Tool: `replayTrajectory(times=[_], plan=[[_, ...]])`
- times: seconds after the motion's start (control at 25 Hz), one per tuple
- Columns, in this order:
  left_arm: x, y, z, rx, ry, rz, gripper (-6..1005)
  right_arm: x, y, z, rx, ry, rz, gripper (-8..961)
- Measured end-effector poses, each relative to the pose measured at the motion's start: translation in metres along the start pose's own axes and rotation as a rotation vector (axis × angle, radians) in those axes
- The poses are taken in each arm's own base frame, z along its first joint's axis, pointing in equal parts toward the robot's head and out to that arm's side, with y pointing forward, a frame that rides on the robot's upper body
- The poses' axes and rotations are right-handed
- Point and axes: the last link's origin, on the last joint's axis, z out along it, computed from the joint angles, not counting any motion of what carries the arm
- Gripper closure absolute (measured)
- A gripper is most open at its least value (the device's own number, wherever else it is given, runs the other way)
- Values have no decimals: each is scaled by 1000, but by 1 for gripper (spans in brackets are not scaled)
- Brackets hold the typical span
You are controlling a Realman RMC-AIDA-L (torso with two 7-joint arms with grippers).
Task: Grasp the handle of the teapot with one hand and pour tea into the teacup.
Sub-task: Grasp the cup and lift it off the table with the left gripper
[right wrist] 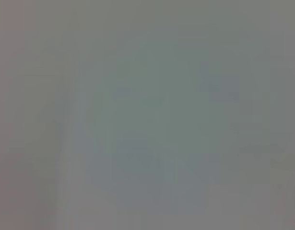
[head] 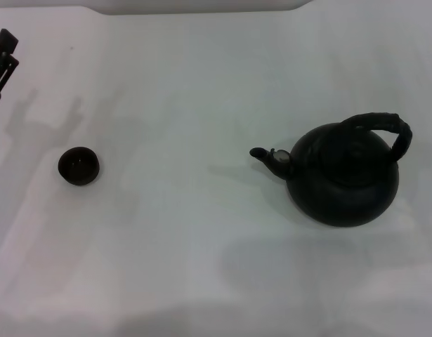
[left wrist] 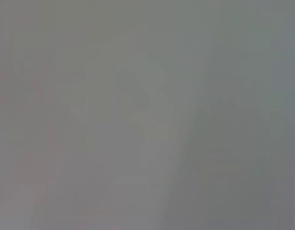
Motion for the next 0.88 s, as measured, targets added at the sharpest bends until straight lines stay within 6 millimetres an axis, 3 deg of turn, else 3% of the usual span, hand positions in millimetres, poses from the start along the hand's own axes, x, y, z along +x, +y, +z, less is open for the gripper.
replayTrajectory(times=[0.88], plan=[[-5,0,10,-27,-62,-16,122,10,-1,4,12,66,27,71]])
